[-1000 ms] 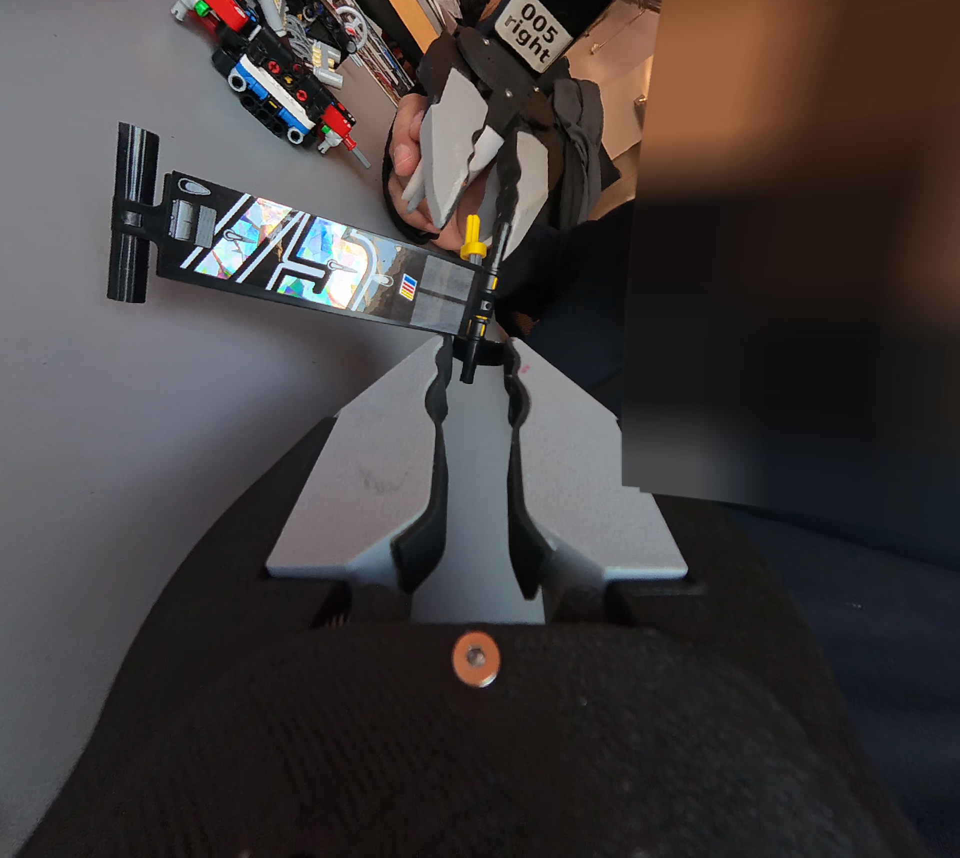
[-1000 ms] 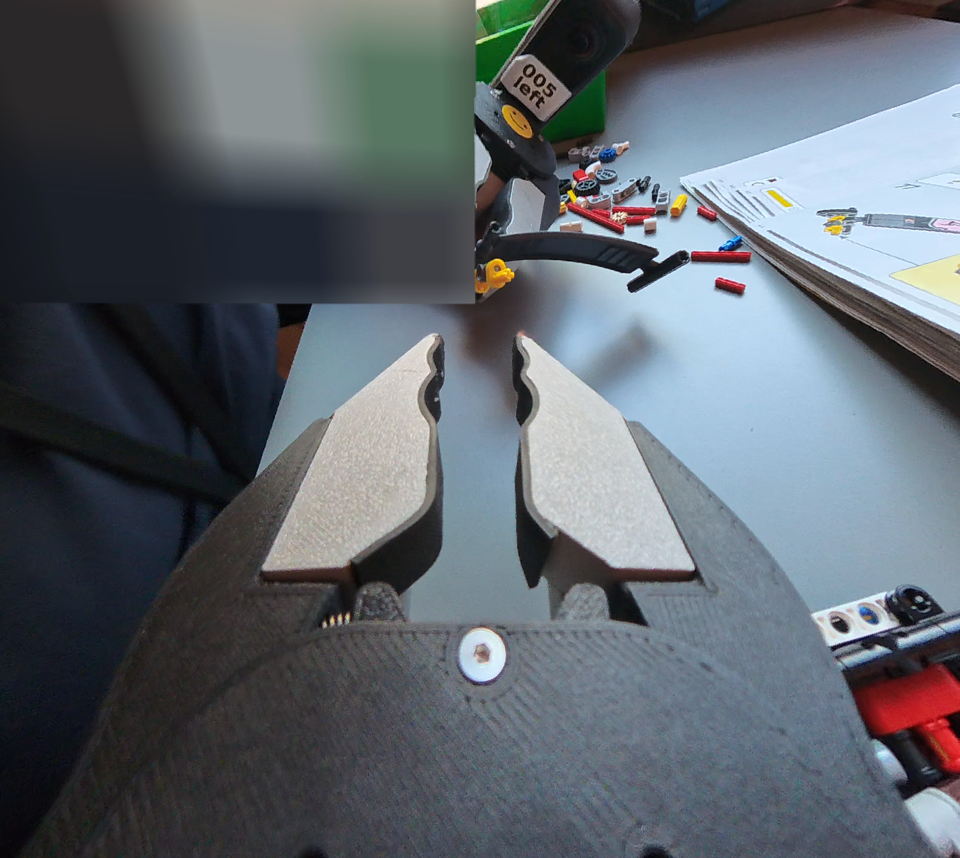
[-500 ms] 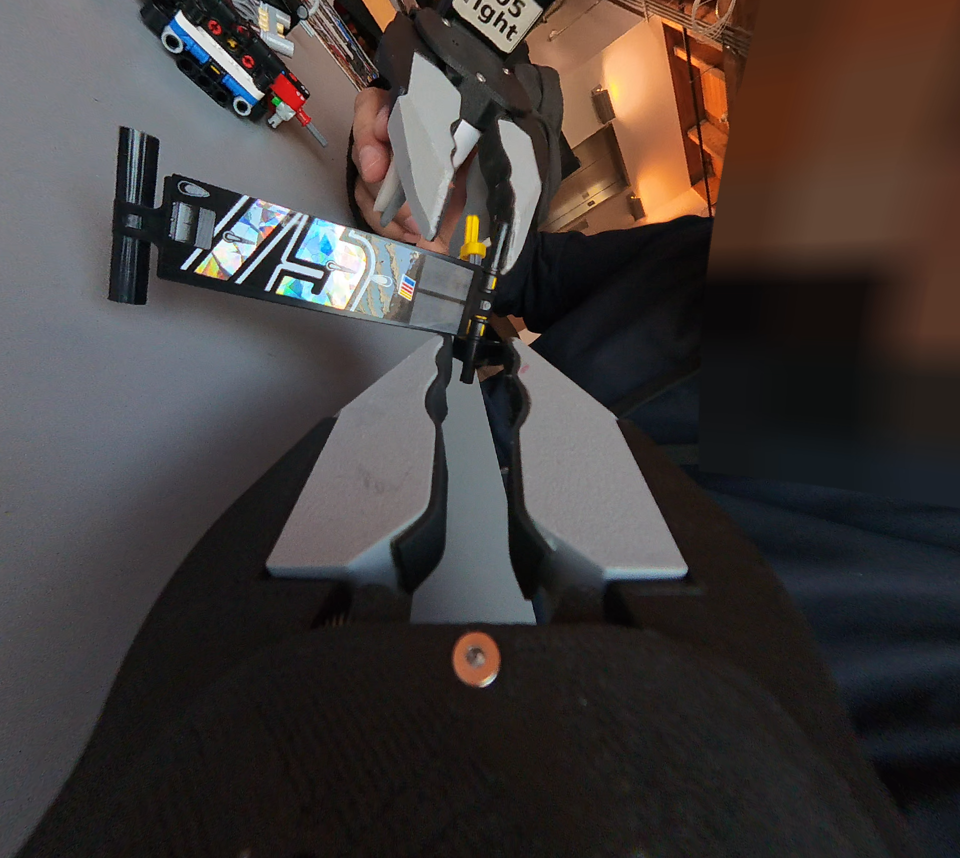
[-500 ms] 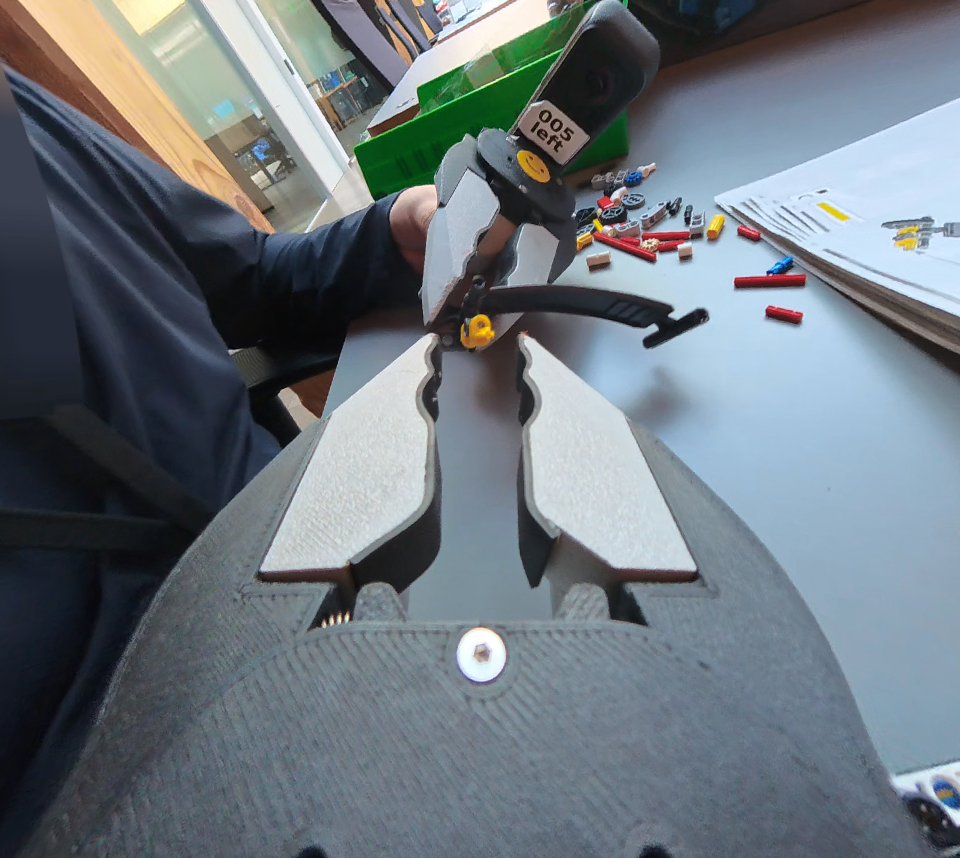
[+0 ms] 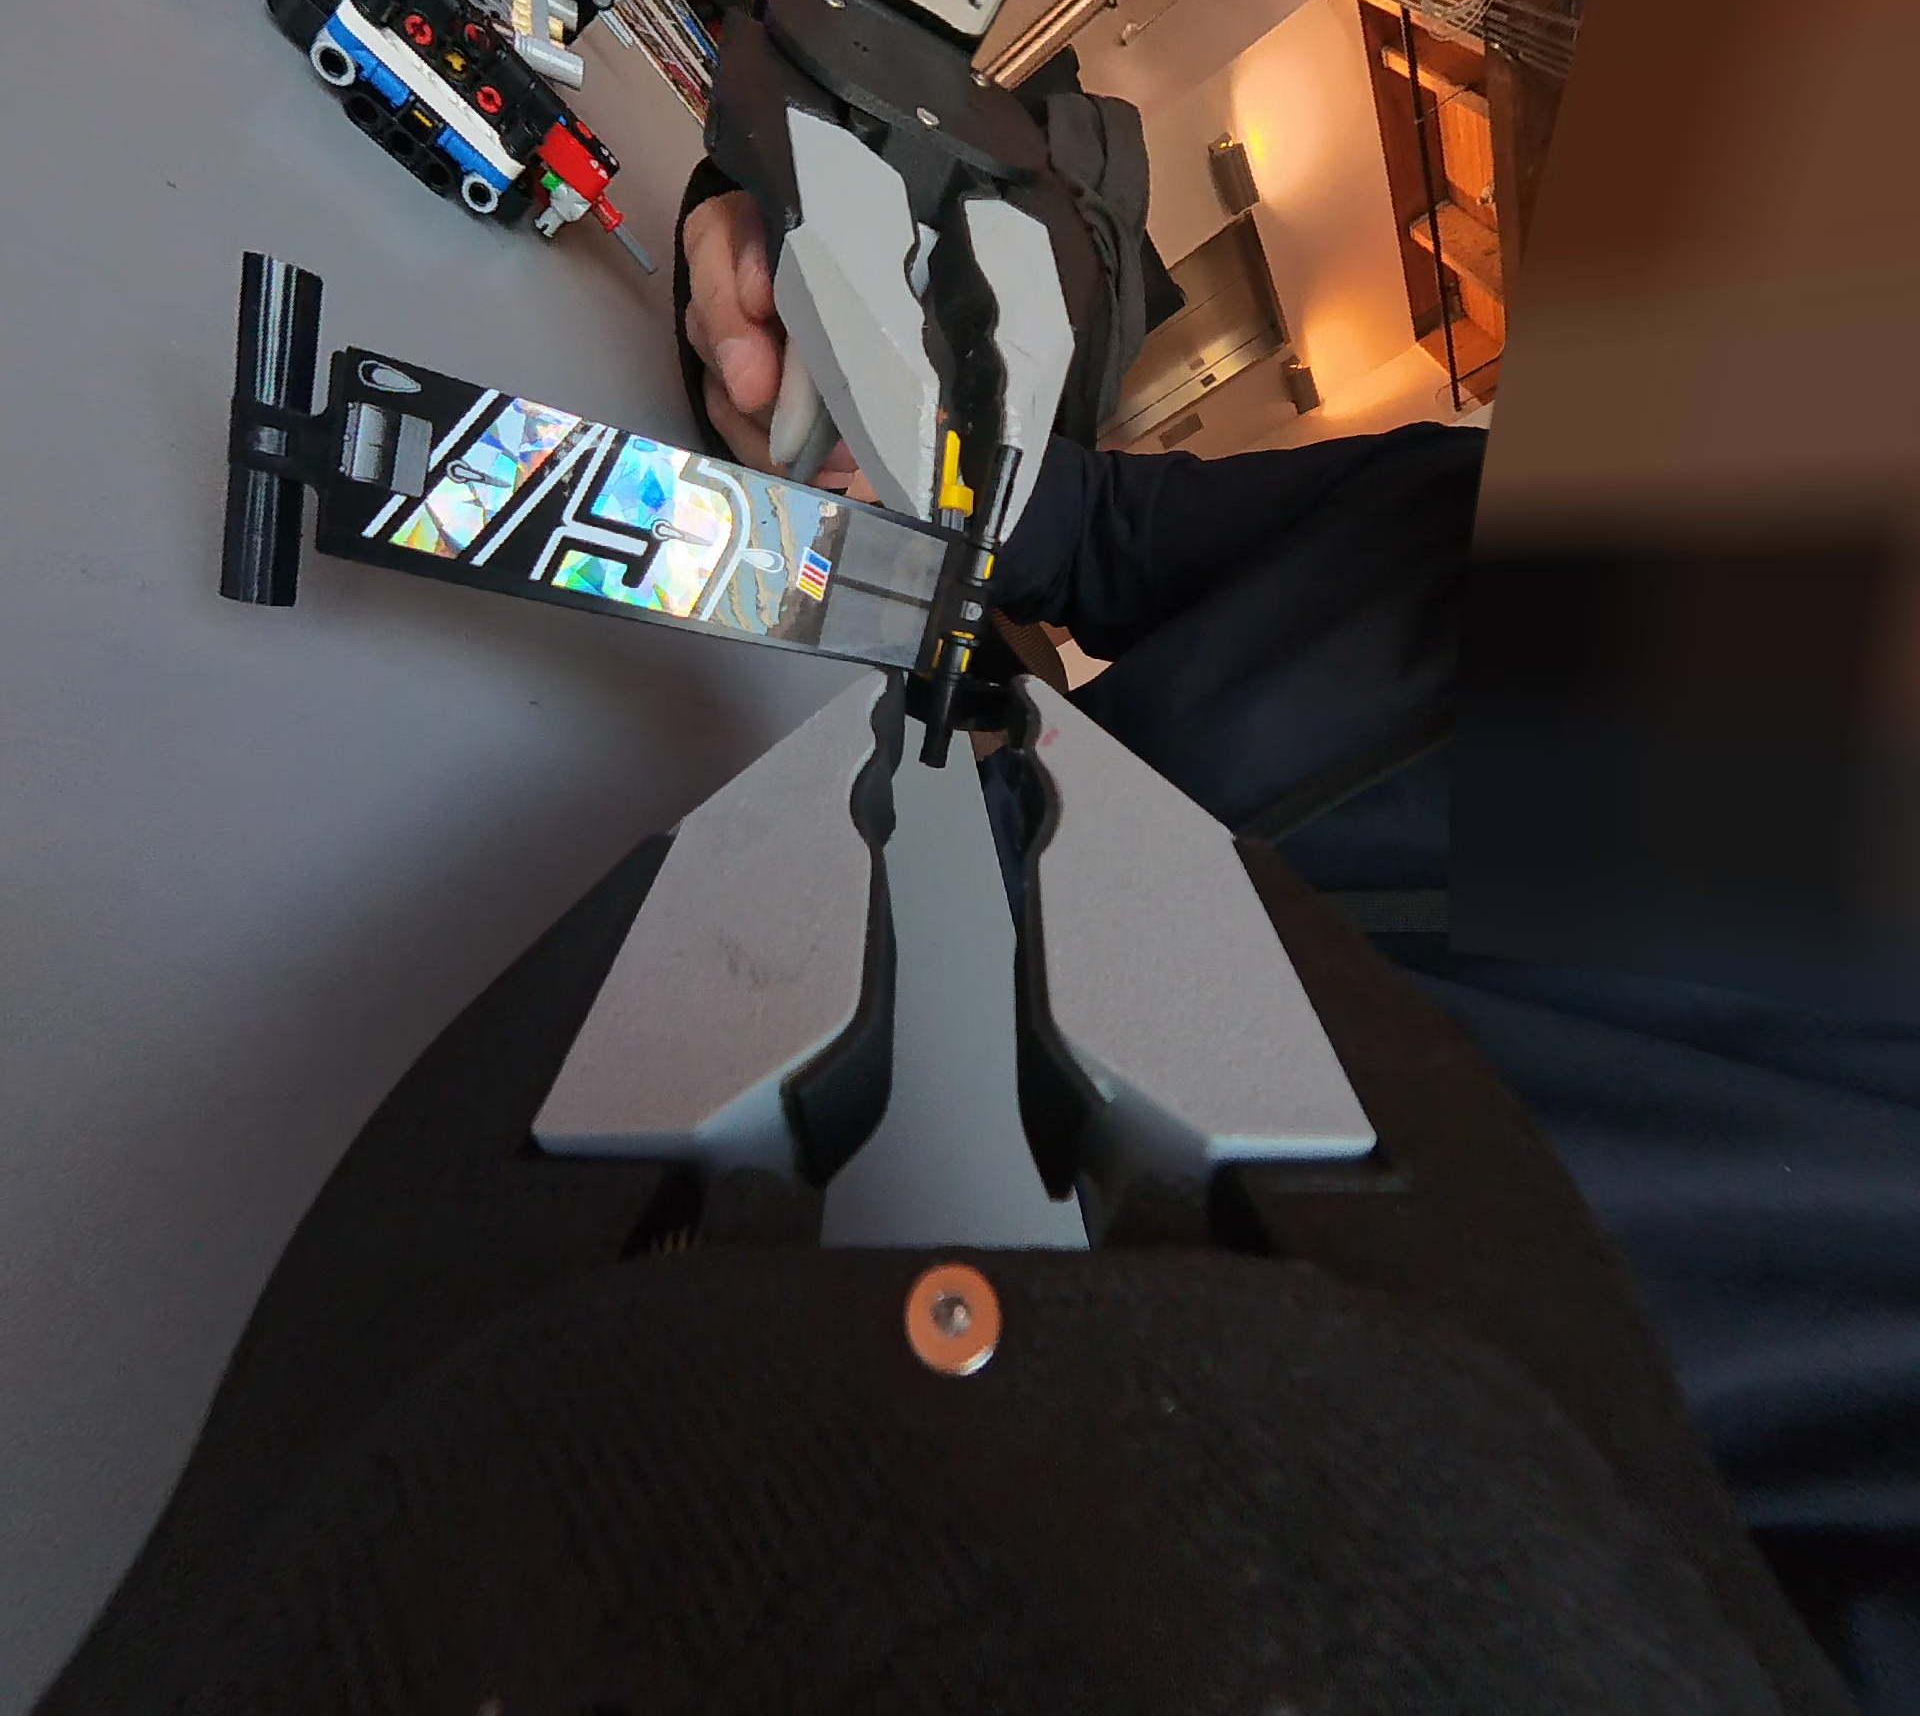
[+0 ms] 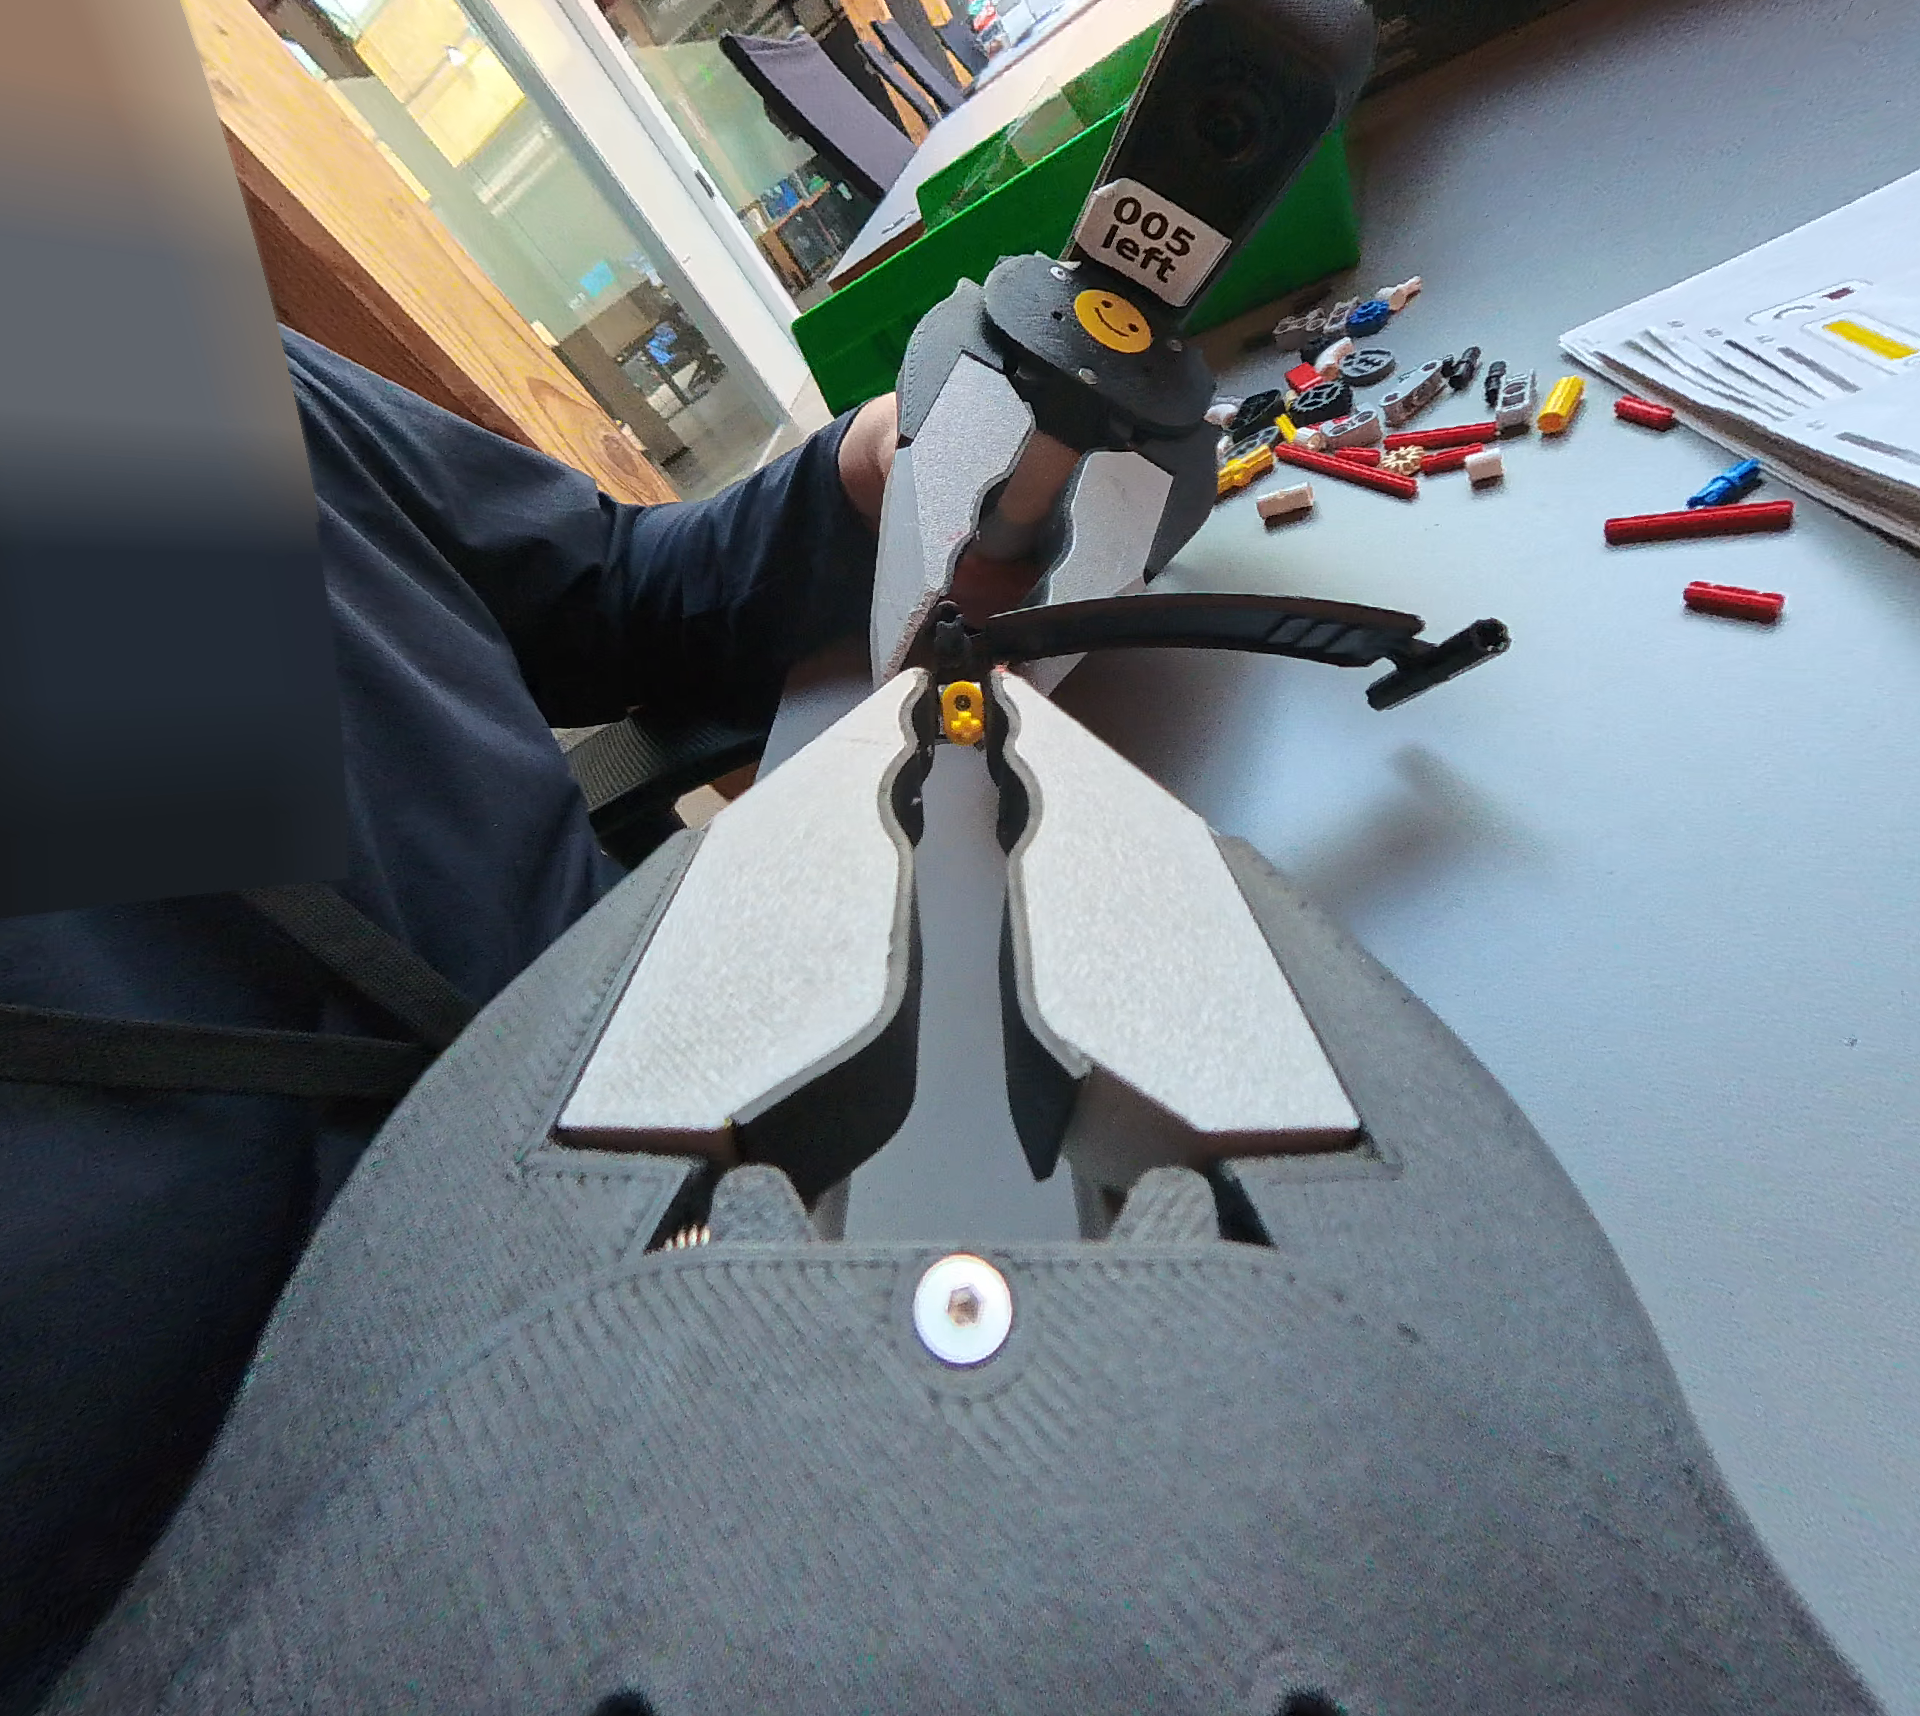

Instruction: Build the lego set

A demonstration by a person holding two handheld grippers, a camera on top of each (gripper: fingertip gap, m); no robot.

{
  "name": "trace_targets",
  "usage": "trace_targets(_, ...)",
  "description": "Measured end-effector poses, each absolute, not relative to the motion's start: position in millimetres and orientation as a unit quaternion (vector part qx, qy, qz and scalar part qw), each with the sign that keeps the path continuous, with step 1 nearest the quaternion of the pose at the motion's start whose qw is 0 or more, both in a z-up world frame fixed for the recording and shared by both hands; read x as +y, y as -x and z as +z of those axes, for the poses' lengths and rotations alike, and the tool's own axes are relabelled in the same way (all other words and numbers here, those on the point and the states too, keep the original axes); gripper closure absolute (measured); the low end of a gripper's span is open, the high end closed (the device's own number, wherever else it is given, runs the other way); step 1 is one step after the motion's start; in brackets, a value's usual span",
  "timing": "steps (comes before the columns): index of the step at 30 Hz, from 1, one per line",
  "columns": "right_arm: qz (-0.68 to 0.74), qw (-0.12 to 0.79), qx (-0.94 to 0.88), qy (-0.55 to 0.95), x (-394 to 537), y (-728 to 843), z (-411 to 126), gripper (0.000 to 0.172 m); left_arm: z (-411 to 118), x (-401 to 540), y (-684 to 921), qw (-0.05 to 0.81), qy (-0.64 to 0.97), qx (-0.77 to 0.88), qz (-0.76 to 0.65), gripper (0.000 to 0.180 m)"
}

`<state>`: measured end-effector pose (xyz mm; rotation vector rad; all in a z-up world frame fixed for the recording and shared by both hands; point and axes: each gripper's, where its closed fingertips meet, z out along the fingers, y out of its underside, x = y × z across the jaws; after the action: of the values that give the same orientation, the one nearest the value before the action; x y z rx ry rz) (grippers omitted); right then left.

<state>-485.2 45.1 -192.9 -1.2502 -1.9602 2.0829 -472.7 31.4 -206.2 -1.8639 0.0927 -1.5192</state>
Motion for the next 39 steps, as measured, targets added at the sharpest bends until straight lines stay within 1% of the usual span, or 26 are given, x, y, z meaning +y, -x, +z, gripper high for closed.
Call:
trace_targets(5, 0.673, -0.020, -0.619, 0.404, 43.6, 484.3, -193.6, 0.162, -205.3, 32.7, 474.4, 0.364, 0.721, 0.032, -0.589, 0.164)
trace_targets(10, 0.677, -0.037, -0.609, 0.412, 45.5, 486.0, -194.7, 0.154, -205.2, 34.8, 475.8, 0.372, 0.722, 0.029, -0.583, 0.164)
trace_targets(18, 0.658, -0.024, -0.630, 0.412, 40.0, 487.5, -199.8, 0.166, -205.4, 36.2, 473.6, 0.374, 0.722, 0.029, -0.581, 0.164)
trace_targets(23, 0.652, -0.008, -0.638, 0.410, 41.0, 487.2, -199.9, 0.167, -205.1, 36.9, 474.7, 0.379, 0.723, 0.028, -0.577, 0.164)
trace_targets(26, 0.653, 0.019, -0.629, 0.421, 46.3, 491.5, -197.2, 0.167, -201.6, 41.4, 481.2, 0.405, 0.719, 0.017, -0.564, 0.164)
trace_targets(31, 0.673, 0.007, -0.593, 0.442, 50.9, 496.2, -193.9, 0.167, -197.5, 44.4, 486.4, 0.423, 0.710, 0.001, -0.563, 0.164)
trace_targets(33, 0.670, 0.019, -0.596, 0.442, 52.1, 496.2, -193.3, 0.167, -197.3, 44.6, 486.6, 0.424, 0.709, -0.003, -0.563, 0.164)
trace_targets(35, 0.688, 0.074, -0.561, 0.454, 76.5, 499.4, -179.2, 0.167, -205.3, 40.2, 486.6, 0.404, 0.727, 0.001, -0.555, 0.165)
trace_targets(37, 0.711, 0.126, -0.514, 0.464, 115.3, 495.4, -162.1, 0.168, -197.9, 39.3, 494.5, 0.422, 0.709, -0.013, -0.564, 0.165)
trace_targets(38, 0.712, 0.146, -0.513, 0.457, 121.4, 491.7, -158.2, 0.168, -199.3, 39.0, 498.1, 0.423, 0.713, -0.016, -0.559, 0.165)
trace_targets(39, 0.702, 0.143, -0.530, 0.454, 118.2, 489.8, -162.2, 0.167, -203.9, 40.0, 501.5, 0.423, 0.726, -0.019, -0.542, 0.164)
